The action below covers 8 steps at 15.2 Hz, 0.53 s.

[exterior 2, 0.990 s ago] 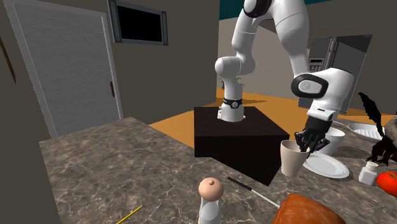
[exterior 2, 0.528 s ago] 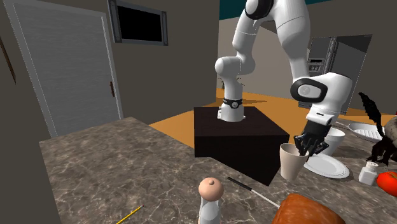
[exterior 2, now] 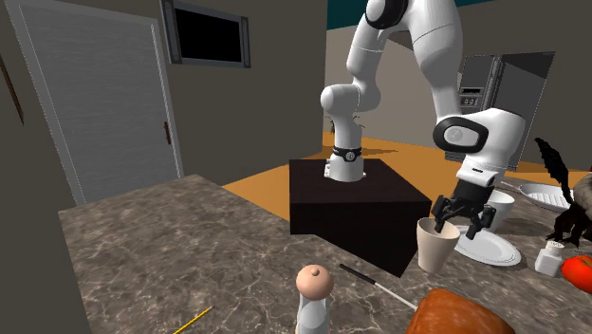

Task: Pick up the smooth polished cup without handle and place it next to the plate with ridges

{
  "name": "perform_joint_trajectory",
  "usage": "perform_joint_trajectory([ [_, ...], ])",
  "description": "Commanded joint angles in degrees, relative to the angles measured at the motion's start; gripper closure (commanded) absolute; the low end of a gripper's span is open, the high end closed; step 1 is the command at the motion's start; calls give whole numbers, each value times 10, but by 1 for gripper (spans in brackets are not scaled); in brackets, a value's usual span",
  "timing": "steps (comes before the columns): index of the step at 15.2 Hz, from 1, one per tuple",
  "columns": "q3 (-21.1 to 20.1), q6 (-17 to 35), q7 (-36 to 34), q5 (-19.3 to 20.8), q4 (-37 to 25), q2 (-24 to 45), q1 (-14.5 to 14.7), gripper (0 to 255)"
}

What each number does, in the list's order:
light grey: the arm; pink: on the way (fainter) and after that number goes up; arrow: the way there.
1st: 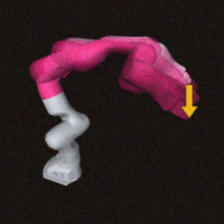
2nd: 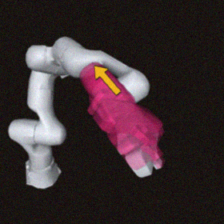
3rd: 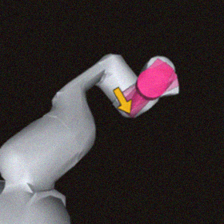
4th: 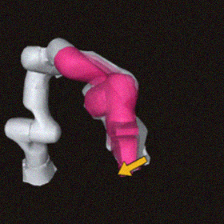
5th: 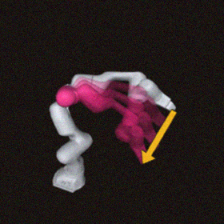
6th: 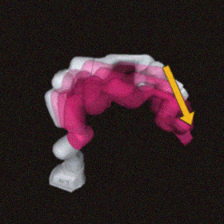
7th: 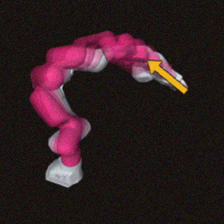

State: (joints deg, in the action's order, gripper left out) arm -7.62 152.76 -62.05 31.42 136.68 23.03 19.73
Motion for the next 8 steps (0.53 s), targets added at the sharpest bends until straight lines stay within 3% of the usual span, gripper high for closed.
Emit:
perform_joint_trajectory([
  [1, 0, 0, 0, 0, 0, 0, 0, 0],
  [5, -37, -59, 40, -57, 10, -72, -14, 0],
  [8, -36, -59, 40, -57, 10, -72, -14, 0],
])
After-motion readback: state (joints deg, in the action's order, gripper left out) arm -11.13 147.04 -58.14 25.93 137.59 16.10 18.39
